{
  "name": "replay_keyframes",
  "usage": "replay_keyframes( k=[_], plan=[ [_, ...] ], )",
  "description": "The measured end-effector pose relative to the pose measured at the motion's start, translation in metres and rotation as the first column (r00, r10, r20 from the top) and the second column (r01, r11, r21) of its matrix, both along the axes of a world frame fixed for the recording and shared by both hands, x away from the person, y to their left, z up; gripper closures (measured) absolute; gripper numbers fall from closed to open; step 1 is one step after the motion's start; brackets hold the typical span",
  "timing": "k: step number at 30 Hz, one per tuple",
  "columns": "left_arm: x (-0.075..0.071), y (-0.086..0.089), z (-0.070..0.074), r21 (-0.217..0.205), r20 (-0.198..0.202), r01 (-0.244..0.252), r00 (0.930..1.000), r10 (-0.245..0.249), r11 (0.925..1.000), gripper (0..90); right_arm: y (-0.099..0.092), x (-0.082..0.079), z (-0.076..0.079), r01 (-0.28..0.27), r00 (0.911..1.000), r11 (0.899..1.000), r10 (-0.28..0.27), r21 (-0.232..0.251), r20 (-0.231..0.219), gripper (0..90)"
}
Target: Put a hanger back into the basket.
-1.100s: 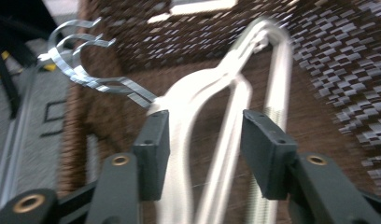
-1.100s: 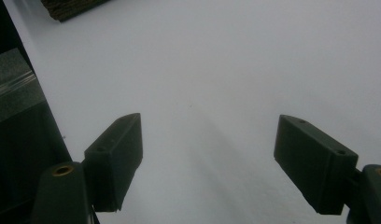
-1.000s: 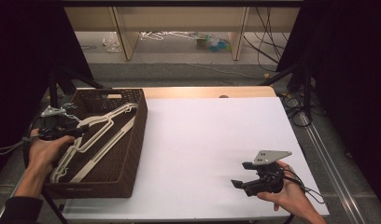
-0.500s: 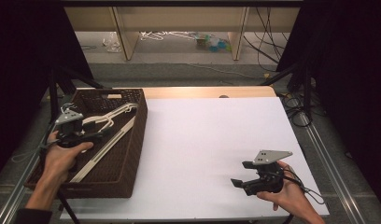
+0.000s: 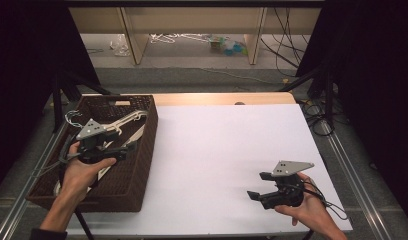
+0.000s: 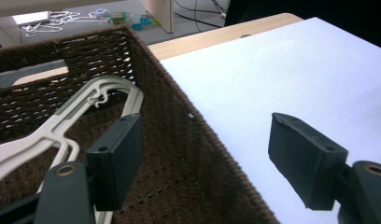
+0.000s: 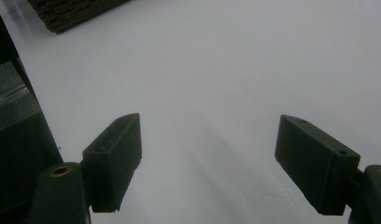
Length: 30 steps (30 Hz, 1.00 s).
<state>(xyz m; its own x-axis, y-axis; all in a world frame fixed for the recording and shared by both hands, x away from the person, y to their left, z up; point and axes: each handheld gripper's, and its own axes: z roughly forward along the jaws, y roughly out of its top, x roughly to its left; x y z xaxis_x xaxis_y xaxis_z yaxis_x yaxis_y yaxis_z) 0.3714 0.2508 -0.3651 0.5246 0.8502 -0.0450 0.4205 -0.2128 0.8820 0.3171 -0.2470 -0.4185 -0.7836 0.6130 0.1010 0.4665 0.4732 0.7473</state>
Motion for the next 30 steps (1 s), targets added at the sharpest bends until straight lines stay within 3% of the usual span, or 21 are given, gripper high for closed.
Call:
replay_keyframes(
  k=[1,2,4,5,11,15,18,21,24,25,28,30],
  plan=[
    [-0.001,-0.003,0.000,-0.014,-0.001,0.000,1.0000,0.000,0.9999,25.7,0.000,0.000,0.000,-0.001,1.0000,1.000,0.001,0.000,0.000,23.6],
    [0.000,-0.004,0.001,0.007,0.016,0.024,0.9996,-0.025,0.9997,25.2,0.000,0.000,0.000,-0.002,1.0000,1.000,0.002,0.001,0.001,23.6],
    [-0.003,-0.010,0.001,-0.013,0.011,0.022,0.9997,-0.022,0.9997,24.1,0.000,0.001,-0.001,-0.003,1.0000,1.000,0.003,0.007,0.001,23.5],
    [-0.003,-0.012,0.002,0.010,0.019,0.038,0.9991,-0.038,0.9992,23.3,0.000,0.001,-0.001,-0.004,1.0000,1.000,0.004,0.010,0.000,23.5],
    [-0.010,-0.033,0.000,-0.015,0.043,0.073,0.9965,-0.072,0.9973,19.3,-0.002,0.003,-0.004,0.016,0.9999,1.000,-0.016,0.021,0.002,23.3],
    [-0.018,-0.052,-0.005,-0.017,0.034,0.106,0.9939,-0.105,0.9943,17.0,-0.002,0.004,-0.006,0.010,0.9998,1.000,-0.010,0.026,0.014,23.4],
    [-0.026,-0.069,-0.011,-0.030,-0.001,0.135,0.9908,-0.135,0.9904,17.0,0.000,0.003,-0.008,0.012,0.9999,0.999,-0.013,0.037,0.005,23.2],
    [-0.031,-0.081,-0.012,0.003,0.015,0.167,0.9858,-0.167,0.9859,17.3,0.002,0.003,-0.009,0.002,1.0000,0.999,-0.002,0.042,0.006,23.1],
    [-0.037,-0.088,-0.008,-0.015,0.028,0.188,0.9818,-0.188,0.9820,17.3,0.002,0.003,-0.009,-0.001,0.9999,0.999,0.000,0.048,0.013,23.0],
    [-0.037,-0.089,-0.006,0.012,0.041,0.206,0.9777,-0.206,0.9786,17.3,0.002,0.003,-0.009,0.001,0.9999,0.999,-0.002,0.048,0.017,22.9],
    [-0.041,-0.097,-0.002,0.041,0.034,0.220,0.9747,-0.221,0.9747,17.6,0.000,0.004,-0.008,0.005,0.9997,0.998,-0.006,0.062,0.024,22.9],
    [-0.045,-0.101,-0.002,0.033,0.018,0.222,0.9748,-0.222,0.9746,17.7,0.000,0.003,-0.007,0.015,0.9996,0.998,-0.016,0.061,0.024,22.9]
  ],
)
